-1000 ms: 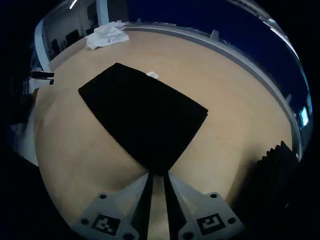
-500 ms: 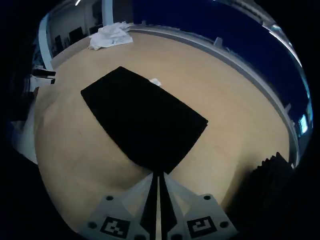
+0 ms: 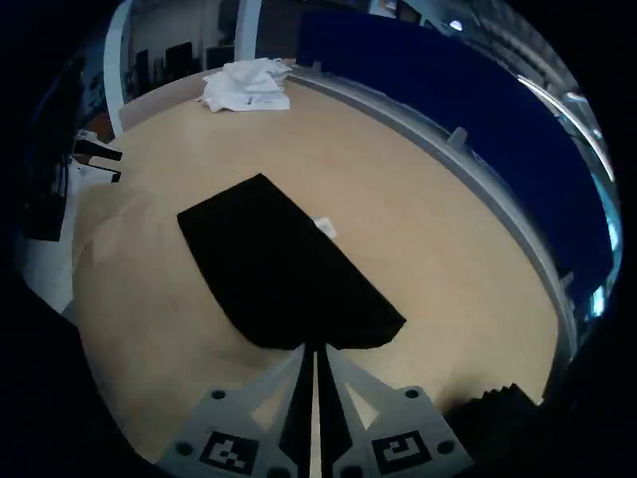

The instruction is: Fold towel

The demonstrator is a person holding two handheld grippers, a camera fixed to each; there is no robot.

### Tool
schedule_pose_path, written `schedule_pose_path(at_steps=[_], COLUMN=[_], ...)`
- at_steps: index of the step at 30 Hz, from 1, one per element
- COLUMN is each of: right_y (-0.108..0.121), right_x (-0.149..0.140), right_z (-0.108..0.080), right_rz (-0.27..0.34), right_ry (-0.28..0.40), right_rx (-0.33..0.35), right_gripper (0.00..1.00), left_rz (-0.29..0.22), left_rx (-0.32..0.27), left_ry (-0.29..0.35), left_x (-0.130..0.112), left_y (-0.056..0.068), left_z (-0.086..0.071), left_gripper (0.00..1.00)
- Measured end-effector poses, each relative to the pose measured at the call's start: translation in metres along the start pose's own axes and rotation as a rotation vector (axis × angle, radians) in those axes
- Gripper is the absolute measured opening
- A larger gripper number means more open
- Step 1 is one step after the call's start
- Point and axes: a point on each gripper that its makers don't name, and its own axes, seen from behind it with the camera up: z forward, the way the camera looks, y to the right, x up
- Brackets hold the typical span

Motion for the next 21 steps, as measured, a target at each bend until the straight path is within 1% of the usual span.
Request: schedule_pose_path(at_steps=[11, 15, 21], right_y=[-0.016, -0.024, -0.032], right_x=[0.067, 0.082, 0.087], right_z=[0.005, 0.007, 0.012], right_rz=[-0.105, -0.13, -0.142], right_ry=[0.063, 0.075, 0.074], right_rx=[0.017, 0.028, 0.042], right_gripper=[0.03, 0.03, 0.03], left_rz=[-0.035, -0.043, -0.046], left_rx=[0.005, 0.002, -0.001], left_ry=[0.006, 0.006, 0.006], left_x=[-0.004, -0.006, -0.006], left_y=[-0.006, -0.006, -0.008], left_z=[-0.007, -0.008, -0.011], left_gripper=[0.92, 0.92, 0.92])
